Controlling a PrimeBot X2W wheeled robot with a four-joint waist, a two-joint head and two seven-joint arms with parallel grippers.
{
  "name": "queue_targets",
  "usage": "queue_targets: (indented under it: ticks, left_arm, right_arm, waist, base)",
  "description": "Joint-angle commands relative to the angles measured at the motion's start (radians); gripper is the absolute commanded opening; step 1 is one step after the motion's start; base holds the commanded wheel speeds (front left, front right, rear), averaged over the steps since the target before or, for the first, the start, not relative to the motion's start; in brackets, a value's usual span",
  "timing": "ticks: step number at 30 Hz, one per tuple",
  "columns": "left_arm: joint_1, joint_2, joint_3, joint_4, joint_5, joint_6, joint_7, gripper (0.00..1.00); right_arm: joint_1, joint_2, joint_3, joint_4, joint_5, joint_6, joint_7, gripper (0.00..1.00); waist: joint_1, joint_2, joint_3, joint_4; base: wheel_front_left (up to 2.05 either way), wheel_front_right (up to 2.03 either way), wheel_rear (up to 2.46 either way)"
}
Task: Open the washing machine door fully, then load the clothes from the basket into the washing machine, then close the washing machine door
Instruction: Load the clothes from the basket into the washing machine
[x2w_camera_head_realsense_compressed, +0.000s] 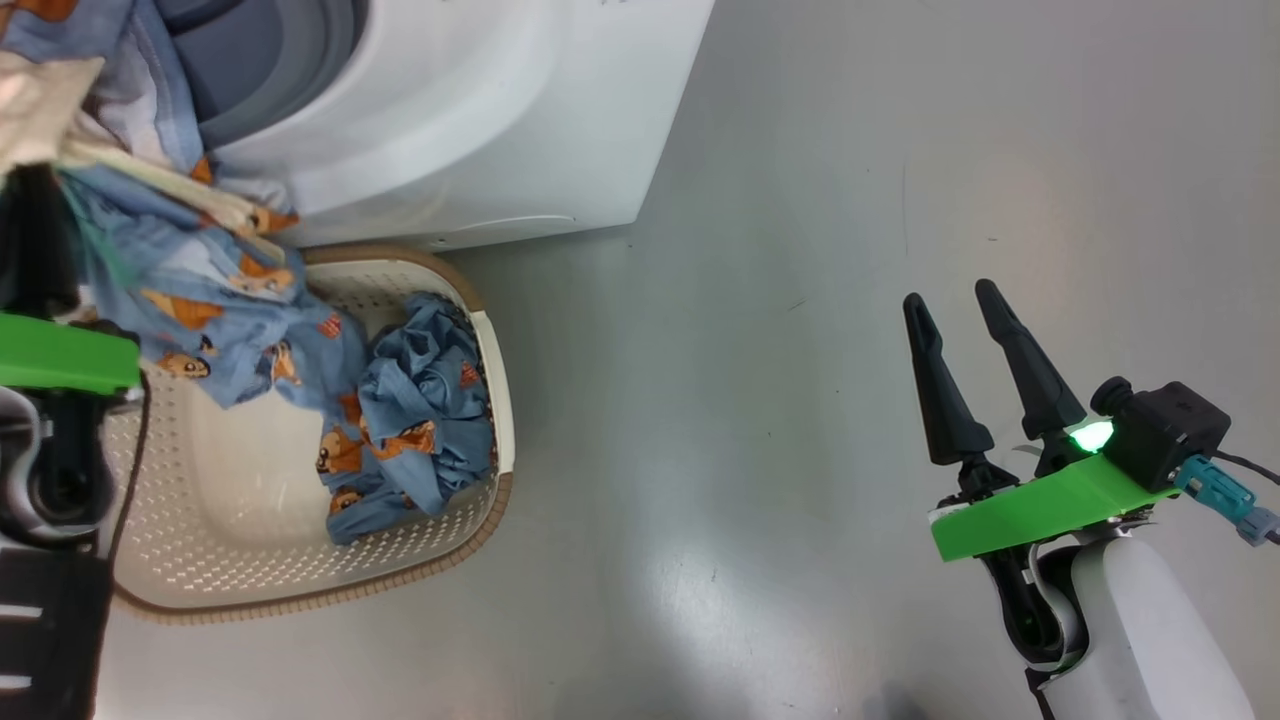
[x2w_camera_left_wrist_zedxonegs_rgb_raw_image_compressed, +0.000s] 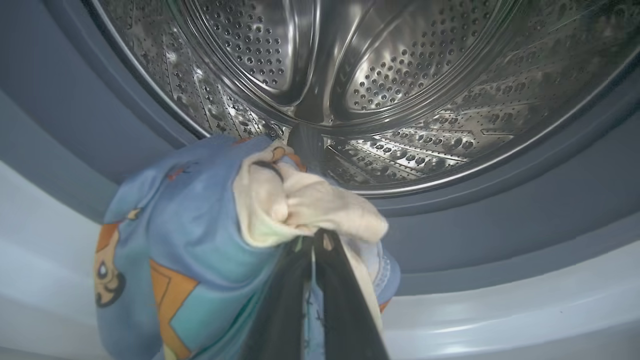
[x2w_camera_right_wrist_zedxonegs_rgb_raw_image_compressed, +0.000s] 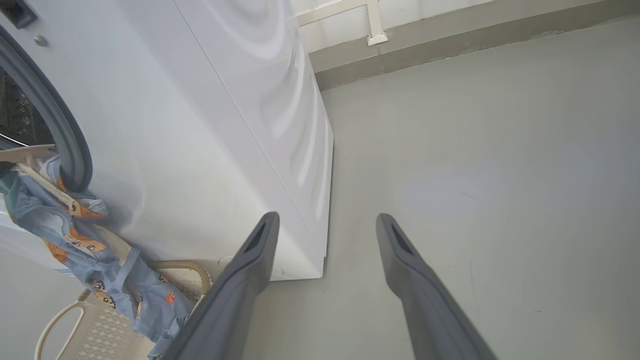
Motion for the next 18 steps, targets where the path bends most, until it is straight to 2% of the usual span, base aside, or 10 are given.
queue_targets:
  ticks: [1,9,14,18]
  left_arm:
    - [0.019,0.046,0.055,-0.054,0.031,-0.002,-0.006,0.0]
    - [-0.047,0.084,0.074,-0.116,0.082,-0.002,-0.006,0.0]
    - [-0.127,0.112,0.051,-0.056,0.07,-0.002,-0.006,0.0]
    - [-0.22,0.153,-0.031,0.072,0.045,-0.002,-0.006,0.0]
  right_arm:
    - [0.01,0.008,0.017,-0.022,-0.013,0.002,-0.012,1.0]
    - [0.008,0.016,0.025,-0.019,-0.008,0.002,-0.012,1.0]
    - [0.006,0.023,0.03,-0.016,-0.005,0.002,-0.012,1.0]
    - [0.009,0.035,0.037,-0.013,0.003,0.002,-0.012,1.0]
  waist:
    - [0.0,-0.0001,-0.002,-0.001]
    - [0.0,-0.0001,0.001,-0.013]
    - [0.0,-0.0001,0.002,-0.027]
    - [0.0,-0.0001,-0.003,-0.053]
  base:
    - [0.0,0.0,0.0]
    - [0.0,0.0,0.0]
    - [0.0,0.0,0.0]
    - [0.0,0.0,0.0]
